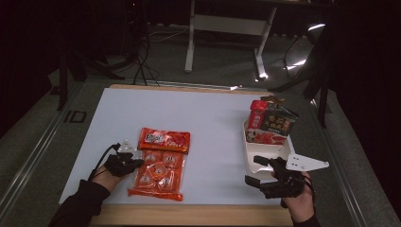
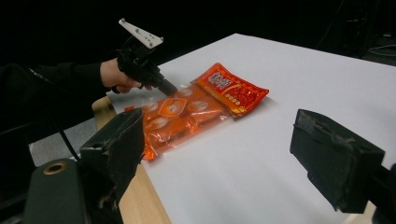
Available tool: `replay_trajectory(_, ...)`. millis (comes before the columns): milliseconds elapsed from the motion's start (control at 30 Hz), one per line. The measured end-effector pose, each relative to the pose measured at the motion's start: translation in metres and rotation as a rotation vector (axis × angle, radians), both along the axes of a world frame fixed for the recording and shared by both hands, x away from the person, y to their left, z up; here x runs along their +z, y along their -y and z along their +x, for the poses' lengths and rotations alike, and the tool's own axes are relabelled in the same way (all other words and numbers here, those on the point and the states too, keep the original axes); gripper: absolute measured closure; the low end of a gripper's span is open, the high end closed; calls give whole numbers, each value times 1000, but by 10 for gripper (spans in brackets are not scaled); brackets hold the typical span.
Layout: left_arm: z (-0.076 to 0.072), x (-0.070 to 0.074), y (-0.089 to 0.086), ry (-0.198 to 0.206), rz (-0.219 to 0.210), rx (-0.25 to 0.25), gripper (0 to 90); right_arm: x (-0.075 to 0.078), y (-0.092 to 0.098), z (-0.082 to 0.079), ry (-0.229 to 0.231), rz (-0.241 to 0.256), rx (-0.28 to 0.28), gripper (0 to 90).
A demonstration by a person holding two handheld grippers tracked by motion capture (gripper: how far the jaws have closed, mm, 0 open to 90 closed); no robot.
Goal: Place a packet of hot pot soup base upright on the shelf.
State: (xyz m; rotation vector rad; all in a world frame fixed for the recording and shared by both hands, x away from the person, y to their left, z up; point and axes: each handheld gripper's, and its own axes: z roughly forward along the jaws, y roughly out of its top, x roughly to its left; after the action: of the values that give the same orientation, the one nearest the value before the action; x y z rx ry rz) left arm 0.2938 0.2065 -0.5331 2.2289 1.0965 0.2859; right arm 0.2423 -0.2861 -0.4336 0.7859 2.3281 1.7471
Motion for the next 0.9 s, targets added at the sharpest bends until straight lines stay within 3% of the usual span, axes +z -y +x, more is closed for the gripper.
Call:
replay_trajectory(200,2,1,11,-7,-3,-24,900,0,-1,0,-3,1,6,177)
replay_trajectory(667,10,3,61,1,18,-131,900,-1,1,0,0,6,6,177)
replay_trajectory(900,11,3,71,5,23,-154,900,-2,0,-1,-5,3,7,177)
